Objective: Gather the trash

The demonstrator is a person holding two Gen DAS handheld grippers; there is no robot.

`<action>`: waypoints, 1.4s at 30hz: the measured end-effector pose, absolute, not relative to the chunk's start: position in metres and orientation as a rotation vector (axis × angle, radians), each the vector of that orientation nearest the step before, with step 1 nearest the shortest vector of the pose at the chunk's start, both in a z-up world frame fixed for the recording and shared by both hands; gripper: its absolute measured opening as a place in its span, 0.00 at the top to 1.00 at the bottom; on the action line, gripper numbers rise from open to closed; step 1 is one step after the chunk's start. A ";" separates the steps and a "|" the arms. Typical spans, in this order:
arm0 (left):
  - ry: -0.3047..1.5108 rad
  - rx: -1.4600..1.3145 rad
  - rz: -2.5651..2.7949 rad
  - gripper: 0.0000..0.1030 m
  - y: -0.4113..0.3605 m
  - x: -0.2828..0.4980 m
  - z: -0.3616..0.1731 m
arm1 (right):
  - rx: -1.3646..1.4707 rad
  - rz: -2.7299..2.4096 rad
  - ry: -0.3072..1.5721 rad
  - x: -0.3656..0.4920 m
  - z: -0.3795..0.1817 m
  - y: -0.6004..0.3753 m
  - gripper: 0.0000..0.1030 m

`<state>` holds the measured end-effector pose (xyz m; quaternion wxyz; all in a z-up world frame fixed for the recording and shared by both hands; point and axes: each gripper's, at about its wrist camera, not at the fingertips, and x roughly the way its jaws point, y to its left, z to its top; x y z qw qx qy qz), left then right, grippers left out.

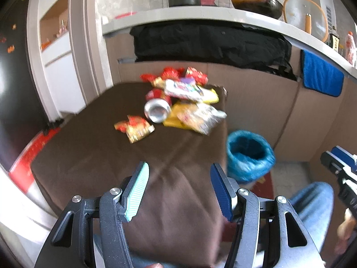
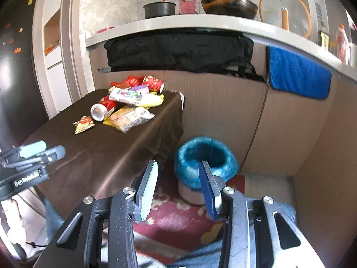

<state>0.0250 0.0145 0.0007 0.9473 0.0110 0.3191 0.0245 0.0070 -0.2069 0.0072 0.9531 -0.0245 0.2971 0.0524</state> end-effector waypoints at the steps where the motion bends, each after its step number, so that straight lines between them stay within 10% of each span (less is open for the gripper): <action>1: 0.639 0.032 0.056 0.44 0.018 0.034 0.004 | -0.056 0.113 0.596 0.013 0.008 -0.207 0.65; 33: 0.810 -0.118 0.069 0.43 0.138 0.208 -0.060 | 0.157 0.452 0.899 0.284 -0.086 -0.145 0.66; 42: 0.849 -0.173 0.075 0.43 0.154 0.200 -0.071 | 0.102 0.539 0.845 0.294 -0.073 -0.110 0.91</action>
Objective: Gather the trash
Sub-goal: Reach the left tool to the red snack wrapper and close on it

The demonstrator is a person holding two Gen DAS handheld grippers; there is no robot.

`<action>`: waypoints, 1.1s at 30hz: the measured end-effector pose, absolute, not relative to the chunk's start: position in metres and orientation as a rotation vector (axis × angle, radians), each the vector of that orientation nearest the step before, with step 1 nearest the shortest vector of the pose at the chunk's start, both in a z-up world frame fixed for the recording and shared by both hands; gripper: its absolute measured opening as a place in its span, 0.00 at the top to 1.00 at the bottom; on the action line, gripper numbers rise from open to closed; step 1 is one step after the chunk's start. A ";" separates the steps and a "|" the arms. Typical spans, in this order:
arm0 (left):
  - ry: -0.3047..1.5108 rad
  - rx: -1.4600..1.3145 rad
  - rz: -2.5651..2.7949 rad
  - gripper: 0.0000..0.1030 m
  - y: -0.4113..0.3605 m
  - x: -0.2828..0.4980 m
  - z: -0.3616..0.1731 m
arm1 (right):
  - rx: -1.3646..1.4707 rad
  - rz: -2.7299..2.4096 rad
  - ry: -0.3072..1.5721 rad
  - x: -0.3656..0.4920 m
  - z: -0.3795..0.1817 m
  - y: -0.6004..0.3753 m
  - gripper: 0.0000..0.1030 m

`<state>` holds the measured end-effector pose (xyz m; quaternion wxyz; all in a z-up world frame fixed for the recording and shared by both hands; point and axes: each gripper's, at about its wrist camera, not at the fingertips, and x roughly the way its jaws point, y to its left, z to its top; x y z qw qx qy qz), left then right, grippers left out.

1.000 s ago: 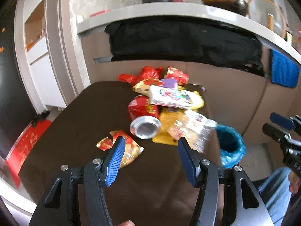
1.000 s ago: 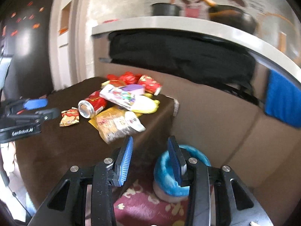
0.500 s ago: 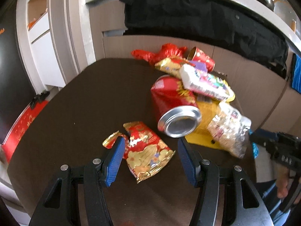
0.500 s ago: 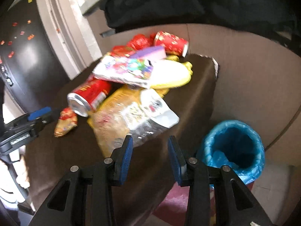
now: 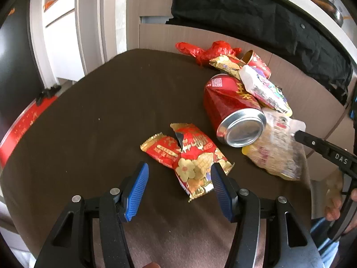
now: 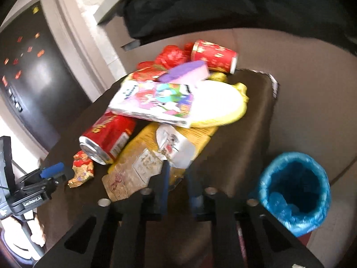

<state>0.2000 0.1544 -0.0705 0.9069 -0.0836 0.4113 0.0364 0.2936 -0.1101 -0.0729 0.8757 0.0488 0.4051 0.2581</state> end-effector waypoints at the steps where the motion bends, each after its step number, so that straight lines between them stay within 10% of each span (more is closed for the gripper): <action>1: 0.852 -0.177 0.070 0.43 0.154 0.200 -0.071 | 0.093 0.553 0.839 0.293 -0.071 -0.105 0.94; 18: 0.920 -0.289 -0.004 0.55 0.174 0.251 -0.070 | -0.030 0.593 0.776 0.264 -0.051 -0.092 0.96; 26: 0.921 -0.309 -0.060 0.92 0.175 0.254 -0.071 | -0.013 0.603 0.782 0.266 -0.052 -0.093 0.96; 33: 0.852 -0.226 -0.062 0.97 0.165 0.230 -0.038 | -0.023 0.601 0.726 0.260 -0.031 -0.089 0.98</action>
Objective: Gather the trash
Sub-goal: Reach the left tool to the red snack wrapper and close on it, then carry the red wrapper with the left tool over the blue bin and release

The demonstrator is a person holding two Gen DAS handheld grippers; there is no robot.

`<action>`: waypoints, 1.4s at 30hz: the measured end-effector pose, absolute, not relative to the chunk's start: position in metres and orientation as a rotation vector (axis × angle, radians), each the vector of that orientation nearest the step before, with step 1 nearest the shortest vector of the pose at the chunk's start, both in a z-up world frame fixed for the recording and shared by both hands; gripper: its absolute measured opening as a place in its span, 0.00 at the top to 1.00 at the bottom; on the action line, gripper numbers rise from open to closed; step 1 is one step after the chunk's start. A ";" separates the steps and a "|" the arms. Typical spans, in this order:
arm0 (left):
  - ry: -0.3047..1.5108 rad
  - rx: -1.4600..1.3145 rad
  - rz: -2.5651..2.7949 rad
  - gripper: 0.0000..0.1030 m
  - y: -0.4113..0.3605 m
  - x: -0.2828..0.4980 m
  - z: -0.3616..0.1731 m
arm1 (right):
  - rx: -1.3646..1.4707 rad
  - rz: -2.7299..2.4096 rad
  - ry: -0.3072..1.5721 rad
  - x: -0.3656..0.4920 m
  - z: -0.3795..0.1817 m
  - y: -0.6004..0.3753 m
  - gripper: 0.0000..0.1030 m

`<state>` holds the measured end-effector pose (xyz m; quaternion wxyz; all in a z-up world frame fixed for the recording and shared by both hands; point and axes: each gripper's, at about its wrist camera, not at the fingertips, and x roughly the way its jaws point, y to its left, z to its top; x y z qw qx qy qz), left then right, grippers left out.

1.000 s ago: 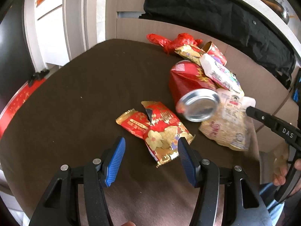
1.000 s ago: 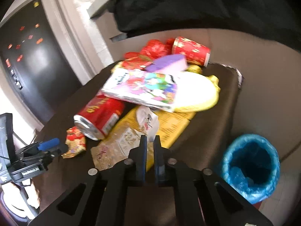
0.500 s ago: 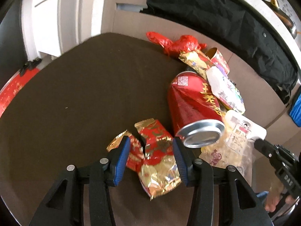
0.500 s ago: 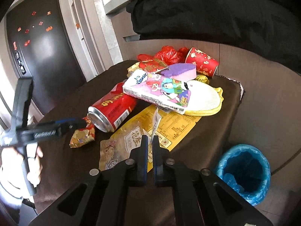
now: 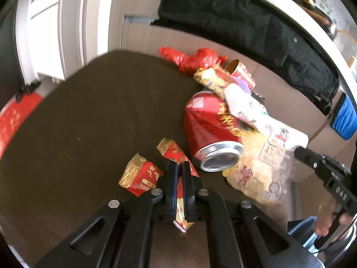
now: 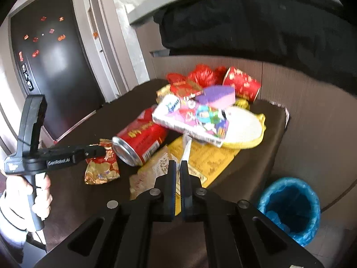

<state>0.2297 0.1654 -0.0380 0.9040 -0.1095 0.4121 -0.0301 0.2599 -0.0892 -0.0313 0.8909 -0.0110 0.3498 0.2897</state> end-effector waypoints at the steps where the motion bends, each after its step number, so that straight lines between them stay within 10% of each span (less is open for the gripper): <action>1: 0.843 -0.221 -0.064 0.97 0.165 0.227 -0.034 | -0.024 0.598 0.718 0.259 -0.027 -0.089 0.98; 12: 0.691 -0.100 -0.051 0.97 0.137 0.198 0.036 | -0.008 0.546 0.610 0.245 0.017 -0.117 0.99; 22: 0.854 -0.267 0.067 0.95 0.183 0.203 -0.023 | -0.024 0.581 0.659 0.236 0.001 -0.116 0.99; 27: 0.833 -0.373 0.139 0.55 0.198 0.194 -0.051 | -0.055 0.594 0.682 0.232 -0.011 -0.108 0.99; 40: 0.900 -0.439 0.233 0.56 0.189 0.233 -0.081 | -0.039 0.592 0.734 0.238 -0.027 -0.103 0.98; 42: 0.873 -0.453 0.260 0.80 0.192 0.242 -0.084 | -0.039 0.591 0.737 0.238 -0.028 -0.101 0.98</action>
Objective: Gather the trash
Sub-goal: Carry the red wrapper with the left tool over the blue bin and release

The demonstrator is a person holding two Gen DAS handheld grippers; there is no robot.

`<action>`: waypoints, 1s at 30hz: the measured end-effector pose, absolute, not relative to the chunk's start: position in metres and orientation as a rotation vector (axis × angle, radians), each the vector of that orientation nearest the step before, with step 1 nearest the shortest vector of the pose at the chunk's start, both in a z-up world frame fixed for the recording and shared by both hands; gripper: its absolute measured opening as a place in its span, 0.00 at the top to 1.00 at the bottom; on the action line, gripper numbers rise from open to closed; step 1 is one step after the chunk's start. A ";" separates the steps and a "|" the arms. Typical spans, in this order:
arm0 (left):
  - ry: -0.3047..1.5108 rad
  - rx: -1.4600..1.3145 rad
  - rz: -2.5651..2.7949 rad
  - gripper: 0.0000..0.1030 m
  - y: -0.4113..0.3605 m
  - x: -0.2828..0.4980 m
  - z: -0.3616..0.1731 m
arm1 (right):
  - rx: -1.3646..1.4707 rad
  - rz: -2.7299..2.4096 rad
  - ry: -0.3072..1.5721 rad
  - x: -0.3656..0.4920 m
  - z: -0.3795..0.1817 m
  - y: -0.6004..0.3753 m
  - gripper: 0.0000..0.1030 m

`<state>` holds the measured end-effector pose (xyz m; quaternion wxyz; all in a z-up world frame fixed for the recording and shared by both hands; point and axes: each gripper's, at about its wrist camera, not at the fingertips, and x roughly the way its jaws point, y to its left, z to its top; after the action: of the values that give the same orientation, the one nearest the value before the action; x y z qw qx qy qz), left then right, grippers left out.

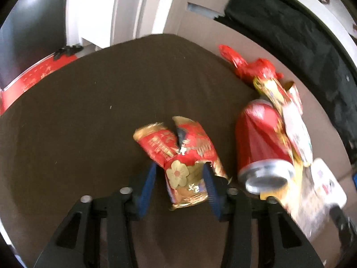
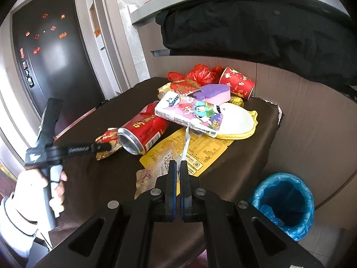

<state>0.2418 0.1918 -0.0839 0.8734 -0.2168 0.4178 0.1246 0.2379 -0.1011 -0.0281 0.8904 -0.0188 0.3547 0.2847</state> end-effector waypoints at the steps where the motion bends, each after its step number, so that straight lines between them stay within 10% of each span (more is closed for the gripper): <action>1: 0.866 -0.465 0.256 0.81 0.195 0.243 -0.085 | -0.037 0.591 0.737 0.239 -0.028 -0.100 0.98; 19: 0.632 -0.238 -0.096 0.87 0.107 0.215 0.032 | 0.018 0.561 0.573 0.242 0.033 -0.129 0.98; 30: 0.814 -0.206 -0.392 0.87 -0.063 0.298 -0.024 | 0.003 0.284 0.543 0.238 0.037 -0.255 0.98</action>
<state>0.2979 -0.0633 -0.0241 0.8946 -0.0992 0.3925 -0.1890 0.2381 -0.2549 0.0372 0.9535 0.0014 0.2673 0.1396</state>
